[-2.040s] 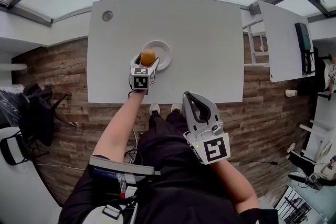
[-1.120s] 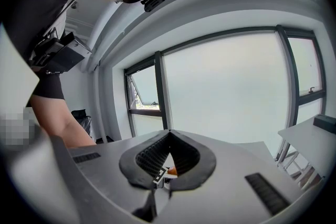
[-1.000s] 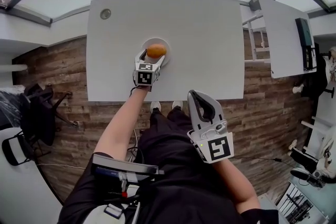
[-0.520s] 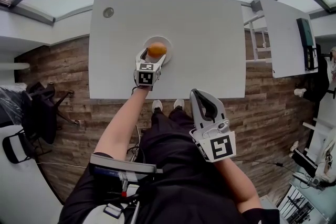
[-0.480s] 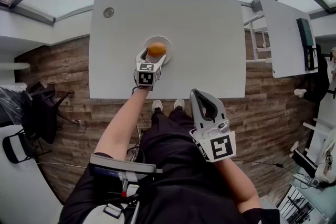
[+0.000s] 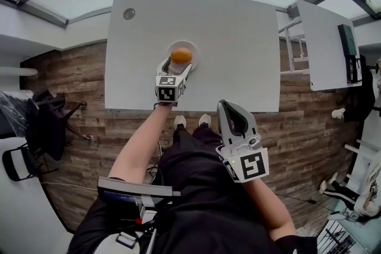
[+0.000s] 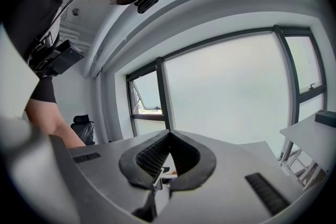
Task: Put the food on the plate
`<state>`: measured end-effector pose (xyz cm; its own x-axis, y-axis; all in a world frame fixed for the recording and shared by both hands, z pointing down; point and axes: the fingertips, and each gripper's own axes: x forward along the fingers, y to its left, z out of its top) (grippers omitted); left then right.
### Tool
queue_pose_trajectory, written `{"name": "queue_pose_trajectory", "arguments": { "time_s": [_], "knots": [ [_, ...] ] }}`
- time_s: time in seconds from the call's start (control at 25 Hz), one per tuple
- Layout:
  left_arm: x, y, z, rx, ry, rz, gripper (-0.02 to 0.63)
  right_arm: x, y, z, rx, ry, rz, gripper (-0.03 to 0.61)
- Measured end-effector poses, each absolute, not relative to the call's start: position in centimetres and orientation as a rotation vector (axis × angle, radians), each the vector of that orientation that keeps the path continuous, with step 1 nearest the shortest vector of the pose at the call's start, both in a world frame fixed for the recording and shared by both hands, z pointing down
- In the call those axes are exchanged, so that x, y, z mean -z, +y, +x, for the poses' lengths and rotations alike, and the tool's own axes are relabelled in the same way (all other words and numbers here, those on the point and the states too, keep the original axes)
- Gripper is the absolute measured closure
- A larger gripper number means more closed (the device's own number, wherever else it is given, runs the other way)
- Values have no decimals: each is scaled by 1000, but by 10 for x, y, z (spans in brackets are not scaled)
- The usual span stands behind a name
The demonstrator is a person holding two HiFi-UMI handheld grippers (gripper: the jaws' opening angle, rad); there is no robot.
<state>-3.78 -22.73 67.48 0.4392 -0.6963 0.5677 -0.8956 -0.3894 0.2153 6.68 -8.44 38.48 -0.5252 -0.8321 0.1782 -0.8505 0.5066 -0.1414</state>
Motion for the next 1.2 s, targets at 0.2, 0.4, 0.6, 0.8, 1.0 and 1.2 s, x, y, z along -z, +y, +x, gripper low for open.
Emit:
{"name": "queue_pose_trajectory", "arguments": {
  "time_s": [0.2, 0.4, 0.6, 0.8, 1.0, 1.2],
  "knots": [
    [-657, -214, -44, -551, -1355, 2230, 245, -379, -85, 66, -320, -2681, 1494, 581],
    [-626, -205, -50, -537, -1385, 2303, 245, -374, -88, 56, -312, -2703, 1488, 581],
    [-608, -190, -56, -456, -1391, 2283, 245, -370, -92, 50, -307, -2717, 1497, 581],
    [-589, -167, -56, -401, -1384, 2277, 245, -373, -91, 47, -302, -2702, 1506, 581],
    [-558, -147, -64, -303, -1433, 2268, 245, -375, -93, 43, -300, -2698, 1489, 581],
    [-534, -129, -71, -215, -1476, 2259, 244, -377, -94, 39, -289, -2706, 1467, 581]
  ]
}}
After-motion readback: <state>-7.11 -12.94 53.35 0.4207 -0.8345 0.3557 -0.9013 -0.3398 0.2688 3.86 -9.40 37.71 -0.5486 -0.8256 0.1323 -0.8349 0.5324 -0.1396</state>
